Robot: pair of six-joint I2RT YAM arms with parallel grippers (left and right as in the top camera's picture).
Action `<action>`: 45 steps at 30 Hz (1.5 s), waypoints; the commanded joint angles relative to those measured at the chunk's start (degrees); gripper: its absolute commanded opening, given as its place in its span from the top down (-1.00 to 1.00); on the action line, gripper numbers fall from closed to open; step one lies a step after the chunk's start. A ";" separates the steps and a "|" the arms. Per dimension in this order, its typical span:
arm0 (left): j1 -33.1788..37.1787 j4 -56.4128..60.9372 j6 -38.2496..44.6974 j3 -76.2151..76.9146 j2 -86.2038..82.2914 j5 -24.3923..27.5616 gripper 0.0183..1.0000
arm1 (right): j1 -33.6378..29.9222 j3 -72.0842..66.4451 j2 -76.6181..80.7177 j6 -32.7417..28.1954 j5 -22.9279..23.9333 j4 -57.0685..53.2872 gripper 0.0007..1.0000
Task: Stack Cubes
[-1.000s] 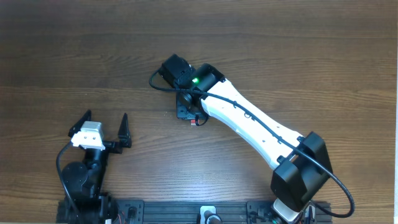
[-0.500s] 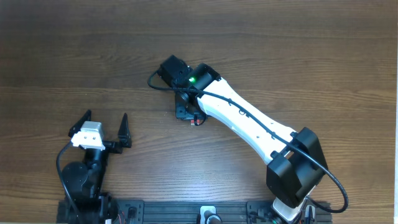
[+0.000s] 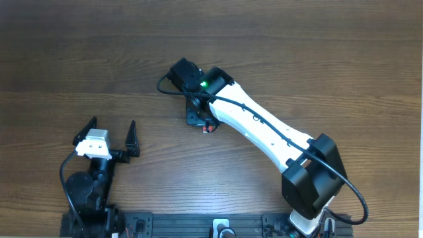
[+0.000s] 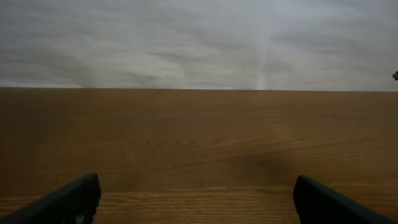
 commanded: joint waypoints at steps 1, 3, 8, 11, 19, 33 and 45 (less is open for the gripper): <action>0.31 -0.02 0.83 -0.28 -0.35 0.52 -1.00 | -0.44 1.38 0.81 0.35 1.16 0.15 0.98; 0.31 -0.02 0.83 -0.28 -0.35 0.52 -1.00 | -0.50 1.38 0.81 0.35 1.25 0.13 0.98; 0.31 -0.02 0.83 -0.28 -0.35 0.52 -1.00 | -0.59 1.38 0.81 0.35 1.25 0.15 0.98; 0.31 0.00 0.83 -0.28 -0.35 0.52 -1.00 | -0.70 1.36 0.81 0.35 1.25 0.13 0.95; 0.31 -0.02 0.83 -0.28 -0.35 0.52 -1.00 | -0.70 1.36 0.81 0.33 1.25 0.15 0.31; 0.31 -0.02 0.83 -0.28 -0.35 0.52 -1.00 | -0.70 1.66 0.74 0.31 1.33 0.17 -0.98; 0.31 -0.02 0.83 -0.28 -0.35 0.52 -1.00 | -5.40 7.21 -9.40 -7.41 16.00 0.22 -0.99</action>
